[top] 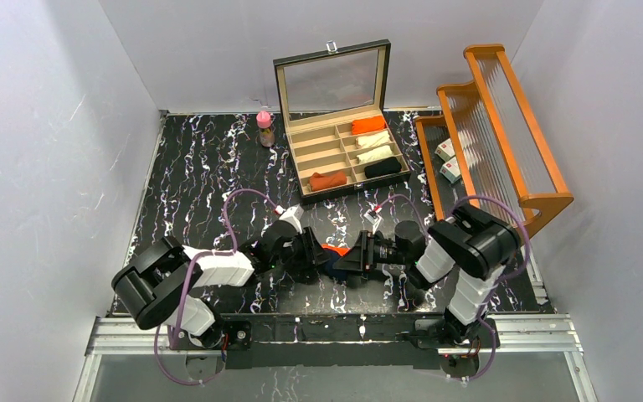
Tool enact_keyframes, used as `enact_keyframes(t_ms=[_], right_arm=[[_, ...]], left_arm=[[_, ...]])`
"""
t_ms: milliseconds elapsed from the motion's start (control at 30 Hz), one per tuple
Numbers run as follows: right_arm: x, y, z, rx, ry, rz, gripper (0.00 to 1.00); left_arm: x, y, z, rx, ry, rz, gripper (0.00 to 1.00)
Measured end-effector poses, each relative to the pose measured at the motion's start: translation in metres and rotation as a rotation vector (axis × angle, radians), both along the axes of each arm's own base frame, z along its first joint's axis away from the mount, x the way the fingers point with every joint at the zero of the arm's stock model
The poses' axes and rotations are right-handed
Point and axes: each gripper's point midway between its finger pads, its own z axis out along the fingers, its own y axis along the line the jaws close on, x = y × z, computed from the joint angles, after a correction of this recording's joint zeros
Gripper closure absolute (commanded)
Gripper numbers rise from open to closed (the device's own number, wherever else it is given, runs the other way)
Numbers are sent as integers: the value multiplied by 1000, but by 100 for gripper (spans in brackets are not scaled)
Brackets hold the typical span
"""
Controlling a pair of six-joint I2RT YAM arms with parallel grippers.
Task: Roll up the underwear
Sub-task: Roll the underwear to the center of the board.
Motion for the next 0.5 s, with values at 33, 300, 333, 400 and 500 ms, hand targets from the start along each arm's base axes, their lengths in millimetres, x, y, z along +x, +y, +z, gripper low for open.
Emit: enact_keyframes(t_ms=[33,300,333,400,500], right_arm=[[1,-1,1,-13,-15,-6,31],[14,-16,9,-153,-134,-105,1],[17,-20,6,-188,-145,-125,1],[21,-30,6,-247,-172,-160,1],[26,-45,6,-332,-213,-211,1]], left_arm=[[1,-1,0,2,-2,-1,76],[2,-5,1,33,-8,-22,79],[2,-5,1,36,-9,-24,79],[2,-5,1,38,-10,-27,79],[2,-6,1,43,-11,-31,79]])
